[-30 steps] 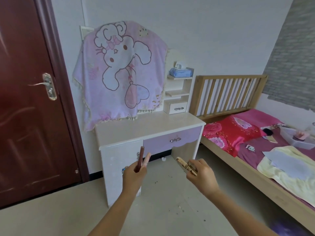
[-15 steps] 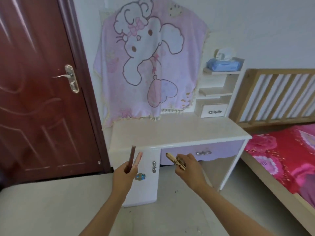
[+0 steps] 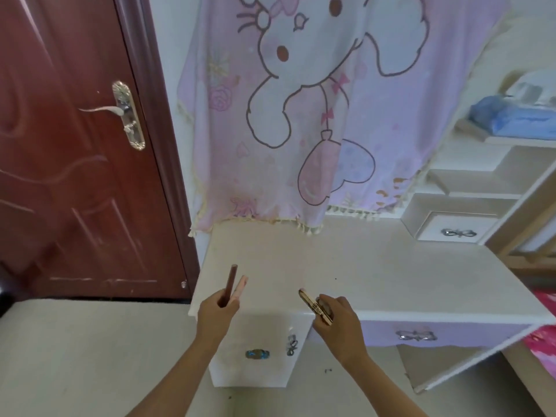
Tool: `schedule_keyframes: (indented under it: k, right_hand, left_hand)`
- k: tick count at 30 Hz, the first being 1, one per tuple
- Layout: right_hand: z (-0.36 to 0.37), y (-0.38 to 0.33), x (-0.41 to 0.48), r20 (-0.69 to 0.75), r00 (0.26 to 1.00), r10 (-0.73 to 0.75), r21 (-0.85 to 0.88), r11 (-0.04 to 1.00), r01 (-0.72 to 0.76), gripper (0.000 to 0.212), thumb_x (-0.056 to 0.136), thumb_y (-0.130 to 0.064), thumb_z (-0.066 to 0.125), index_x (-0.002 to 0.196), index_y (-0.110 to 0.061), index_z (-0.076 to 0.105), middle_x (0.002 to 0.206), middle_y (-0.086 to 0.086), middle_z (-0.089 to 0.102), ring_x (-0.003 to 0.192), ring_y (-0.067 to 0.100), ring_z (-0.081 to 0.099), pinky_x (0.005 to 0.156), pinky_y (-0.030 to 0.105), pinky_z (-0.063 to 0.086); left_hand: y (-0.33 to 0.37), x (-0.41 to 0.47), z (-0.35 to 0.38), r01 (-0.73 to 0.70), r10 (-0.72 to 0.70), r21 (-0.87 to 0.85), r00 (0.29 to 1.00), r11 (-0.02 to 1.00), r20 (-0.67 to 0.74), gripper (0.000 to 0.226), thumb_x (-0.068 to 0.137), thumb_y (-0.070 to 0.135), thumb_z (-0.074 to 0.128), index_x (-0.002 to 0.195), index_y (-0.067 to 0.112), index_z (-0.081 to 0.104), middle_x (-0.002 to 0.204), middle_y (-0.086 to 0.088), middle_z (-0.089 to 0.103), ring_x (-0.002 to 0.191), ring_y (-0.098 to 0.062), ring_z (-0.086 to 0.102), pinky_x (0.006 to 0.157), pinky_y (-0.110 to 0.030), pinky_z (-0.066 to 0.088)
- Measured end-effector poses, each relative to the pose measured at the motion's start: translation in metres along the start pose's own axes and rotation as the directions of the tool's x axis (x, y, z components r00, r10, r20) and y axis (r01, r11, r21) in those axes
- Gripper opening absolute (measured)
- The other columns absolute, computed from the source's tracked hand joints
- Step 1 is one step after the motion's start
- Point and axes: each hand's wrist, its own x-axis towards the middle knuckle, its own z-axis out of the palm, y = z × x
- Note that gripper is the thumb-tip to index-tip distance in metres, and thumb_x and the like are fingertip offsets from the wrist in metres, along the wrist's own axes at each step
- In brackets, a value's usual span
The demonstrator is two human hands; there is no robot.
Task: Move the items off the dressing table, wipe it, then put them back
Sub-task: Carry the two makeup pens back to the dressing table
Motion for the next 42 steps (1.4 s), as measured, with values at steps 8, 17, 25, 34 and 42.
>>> schedule_keyframes:
  k: [8,17,25,34,42]
  right_hand:
    - [0.024,0.026,0.099,0.160,0.986,0.040,-0.082,0.996,-0.027,0.028,0.078,-0.006,0.056,0.106,-0.007,0.059,0.091,0.006,0.047,0.079,0.030,0.056,0.066,0.028,0.039]
    - [0.057,0.011,0.203,0.292,0.956,-0.029,-0.013,0.999,0.034,0.023,0.079,-0.008,0.055,0.102,-0.006,0.058,0.090,0.006,0.044,0.072,0.025,0.048,0.065,0.030,0.038]
    - [0.095,0.007,0.230,0.302,0.953,0.011,-0.046,0.999,0.003,0.034,0.079,-0.008,0.056,0.112,-0.010,0.057,0.090,0.000,0.040,0.082,0.029,0.055,0.066,0.027,0.038]
    - [0.134,-0.027,0.261,0.152,0.985,0.082,-0.027,0.997,-0.078,0.036,0.074,-0.003,0.062,0.110,-0.007,0.062,0.089,0.009,0.049,0.079,0.033,0.056,0.067,0.030,0.041]
    - [0.156,-0.051,0.280,0.152,0.986,0.066,-0.053,0.997,-0.059,0.037,0.076,-0.002,0.062,0.113,-0.005,0.061,0.097,0.014,0.054,0.083,0.032,0.057,0.070,0.028,0.040]
  left_hand:
    - [-0.003,0.068,0.037,0.076,-0.074,0.073,0.997,0.994,-0.037,0.034,0.080,0.007,0.058,0.056,0.010,0.034,0.050,-0.003,0.034,0.043,-0.011,0.028,0.042,-0.015,0.022]
    - [-0.001,0.107,0.066,0.214,-0.197,0.104,0.968,0.971,-0.154,0.040,0.079,0.014,0.062,0.052,0.014,0.032,0.041,0.007,0.030,0.037,-0.005,0.028,0.040,-0.013,0.024]
    - [0.001,0.187,0.055,0.280,-0.264,0.056,0.945,0.958,-0.195,0.042,0.080,0.011,0.061,0.051,0.015,0.031,0.048,0.005,0.028,0.043,-0.011,0.026,0.044,-0.018,0.020]
    - [-0.003,0.282,0.056,0.220,-0.210,0.203,0.975,0.954,-0.071,0.006,0.085,0.016,0.057,0.083,0.012,0.061,0.057,0.008,0.043,0.053,-0.009,0.039,0.048,-0.016,0.029]
    - [-0.012,0.291,0.056,0.157,-0.179,0.666,0.983,0.730,-0.036,0.029,0.090,0.023,0.046,0.110,0.003,0.051,0.116,-0.010,0.043,0.095,-0.026,0.056,0.071,-0.029,0.043]
